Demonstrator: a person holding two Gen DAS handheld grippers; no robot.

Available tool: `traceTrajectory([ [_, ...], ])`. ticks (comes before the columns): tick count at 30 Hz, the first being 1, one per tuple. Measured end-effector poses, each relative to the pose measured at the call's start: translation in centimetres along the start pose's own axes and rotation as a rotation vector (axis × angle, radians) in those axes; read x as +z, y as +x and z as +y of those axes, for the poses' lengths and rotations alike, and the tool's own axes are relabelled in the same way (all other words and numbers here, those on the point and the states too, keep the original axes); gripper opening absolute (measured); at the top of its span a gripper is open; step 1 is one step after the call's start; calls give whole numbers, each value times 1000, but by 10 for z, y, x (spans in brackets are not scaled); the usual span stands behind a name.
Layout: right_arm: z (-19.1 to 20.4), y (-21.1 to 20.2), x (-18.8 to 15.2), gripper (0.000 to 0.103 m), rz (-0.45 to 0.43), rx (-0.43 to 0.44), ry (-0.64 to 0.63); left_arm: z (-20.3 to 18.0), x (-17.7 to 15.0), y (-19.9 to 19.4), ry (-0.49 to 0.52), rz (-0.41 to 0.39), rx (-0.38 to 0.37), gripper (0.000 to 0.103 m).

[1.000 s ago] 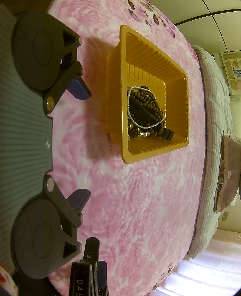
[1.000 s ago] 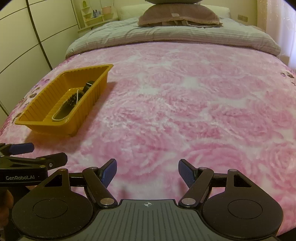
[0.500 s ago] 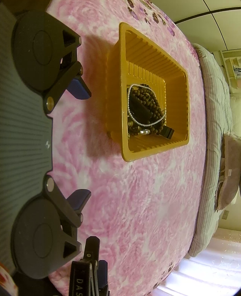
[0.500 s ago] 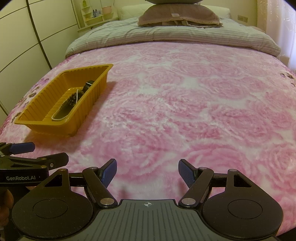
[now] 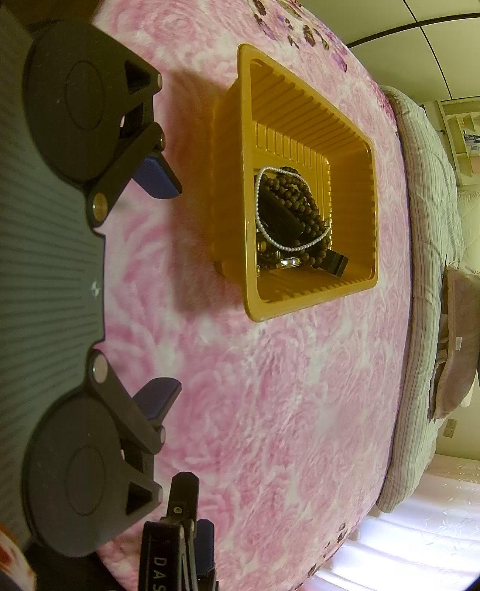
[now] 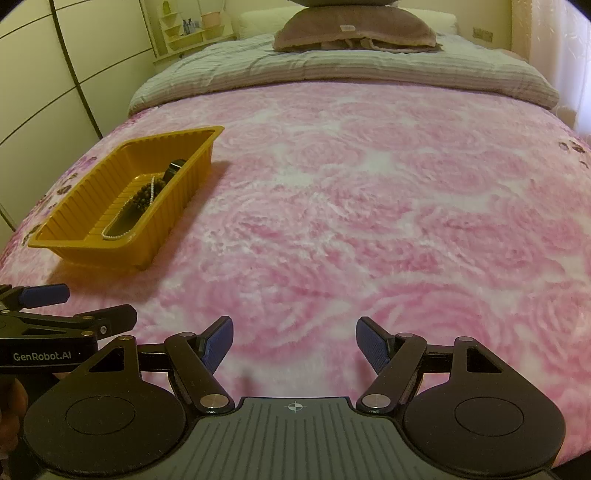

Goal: Organize jewelry

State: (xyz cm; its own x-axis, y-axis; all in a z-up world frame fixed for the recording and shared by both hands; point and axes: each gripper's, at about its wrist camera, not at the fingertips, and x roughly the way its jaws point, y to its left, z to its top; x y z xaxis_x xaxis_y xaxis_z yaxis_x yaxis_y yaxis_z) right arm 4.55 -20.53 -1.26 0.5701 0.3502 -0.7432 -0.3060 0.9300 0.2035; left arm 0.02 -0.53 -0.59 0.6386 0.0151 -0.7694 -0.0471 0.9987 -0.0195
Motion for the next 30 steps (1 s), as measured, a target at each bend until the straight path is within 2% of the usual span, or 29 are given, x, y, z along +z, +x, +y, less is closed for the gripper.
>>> traceTrajectory([
  [30,-2,0,-3,73,2,1,1,0,-1,1,-2,0,-1,103],
])
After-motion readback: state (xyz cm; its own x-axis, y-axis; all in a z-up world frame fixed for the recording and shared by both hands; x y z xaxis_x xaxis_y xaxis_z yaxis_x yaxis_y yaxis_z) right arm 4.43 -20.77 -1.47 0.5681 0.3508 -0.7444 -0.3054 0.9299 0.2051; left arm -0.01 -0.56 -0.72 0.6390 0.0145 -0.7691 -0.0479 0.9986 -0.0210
